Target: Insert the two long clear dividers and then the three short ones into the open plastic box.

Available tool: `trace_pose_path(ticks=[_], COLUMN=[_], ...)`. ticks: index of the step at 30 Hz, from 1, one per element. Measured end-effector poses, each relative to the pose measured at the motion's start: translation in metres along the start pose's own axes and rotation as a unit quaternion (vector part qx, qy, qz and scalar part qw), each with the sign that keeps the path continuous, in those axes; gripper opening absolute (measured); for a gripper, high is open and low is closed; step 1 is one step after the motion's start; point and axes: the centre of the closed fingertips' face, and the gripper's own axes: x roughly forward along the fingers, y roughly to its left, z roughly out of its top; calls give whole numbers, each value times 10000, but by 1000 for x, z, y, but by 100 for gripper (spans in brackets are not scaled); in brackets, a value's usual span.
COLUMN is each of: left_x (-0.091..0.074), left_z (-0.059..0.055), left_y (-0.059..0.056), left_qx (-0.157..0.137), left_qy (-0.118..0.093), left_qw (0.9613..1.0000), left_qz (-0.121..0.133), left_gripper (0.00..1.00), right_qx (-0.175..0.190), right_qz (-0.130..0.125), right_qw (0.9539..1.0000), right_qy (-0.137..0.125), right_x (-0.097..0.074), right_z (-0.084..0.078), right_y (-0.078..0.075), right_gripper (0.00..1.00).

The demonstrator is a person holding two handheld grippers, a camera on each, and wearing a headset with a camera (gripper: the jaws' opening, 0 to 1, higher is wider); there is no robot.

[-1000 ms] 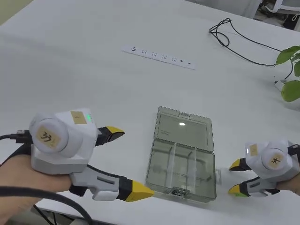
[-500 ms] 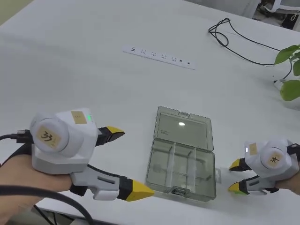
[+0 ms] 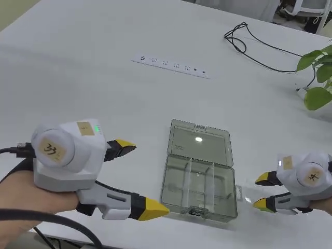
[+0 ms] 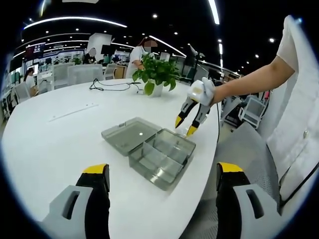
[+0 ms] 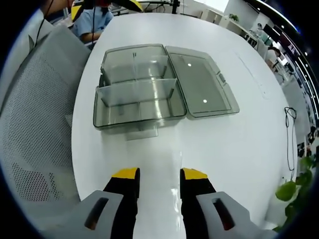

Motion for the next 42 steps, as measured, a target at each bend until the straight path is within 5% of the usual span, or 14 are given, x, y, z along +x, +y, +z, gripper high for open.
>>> trace_pose_path(ticks=[10, 21, 30, 42], left_x=[4, 15, 27, 42], left_z=[13, 36, 56, 74], left_y=[-5, -19, -30, -55], left_qx=[-140, -566, -1127, -2071], left_qy=[-58, -218, -392, -519], left_qw=[9999, 9979, 9916, 9713], left_qz=[-63, -246, -506, -1046], left_gripper=[87, 79, 64, 46], right_qx=[-72, -239, -363, -641], right_qz=[-404, -765, -980, -1148], right_qw=[9989, 9952, 9918, 9874], right_qy=[-223, -560, -735, -882], right_x=[-35, -75, -97, -115], right_z=[19, 58, 87, 124], right_y=[7, 19, 29, 44], right_gripper=[33, 33, 33, 33])
